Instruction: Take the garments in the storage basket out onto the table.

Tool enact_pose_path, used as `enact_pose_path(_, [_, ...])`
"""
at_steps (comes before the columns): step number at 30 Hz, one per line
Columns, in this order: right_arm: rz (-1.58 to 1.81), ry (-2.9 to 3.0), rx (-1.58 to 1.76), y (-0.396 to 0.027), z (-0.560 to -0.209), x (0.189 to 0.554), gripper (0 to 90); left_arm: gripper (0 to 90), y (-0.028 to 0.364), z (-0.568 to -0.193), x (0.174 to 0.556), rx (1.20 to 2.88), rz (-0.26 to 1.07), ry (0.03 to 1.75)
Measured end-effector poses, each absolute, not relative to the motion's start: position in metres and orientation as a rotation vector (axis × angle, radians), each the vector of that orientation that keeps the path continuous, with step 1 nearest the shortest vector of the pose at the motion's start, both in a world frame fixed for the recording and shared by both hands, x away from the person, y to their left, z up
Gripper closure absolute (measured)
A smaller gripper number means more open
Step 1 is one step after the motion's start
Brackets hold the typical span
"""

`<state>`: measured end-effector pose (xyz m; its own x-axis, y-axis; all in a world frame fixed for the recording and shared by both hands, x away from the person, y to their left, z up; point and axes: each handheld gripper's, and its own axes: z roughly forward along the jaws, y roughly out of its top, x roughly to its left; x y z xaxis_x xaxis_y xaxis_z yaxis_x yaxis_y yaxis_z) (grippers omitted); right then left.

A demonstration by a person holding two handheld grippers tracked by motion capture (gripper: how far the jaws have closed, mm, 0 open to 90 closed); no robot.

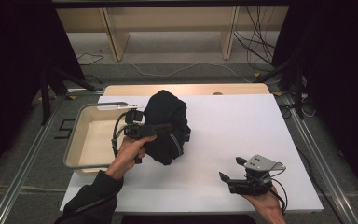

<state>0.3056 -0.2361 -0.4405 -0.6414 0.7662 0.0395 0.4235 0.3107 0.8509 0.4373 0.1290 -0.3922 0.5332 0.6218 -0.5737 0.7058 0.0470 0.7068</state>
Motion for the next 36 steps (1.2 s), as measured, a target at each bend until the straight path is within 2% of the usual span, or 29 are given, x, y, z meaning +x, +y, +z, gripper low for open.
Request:
enact_pose_path(18, [1.257, 2.221, 1.061, -0.235, -0.441, 0.306, 19.1, 45.1, 0.097, -0.419, 0.443, 1.732, -0.177, 1.144])
enact_pose_path(36, [1.262, 2.224, 1.057, -0.235, -0.441, 0.306, 19.1, 39.0, 0.074, -0.442, 0.448, 1.779, -0.237, 1.151])
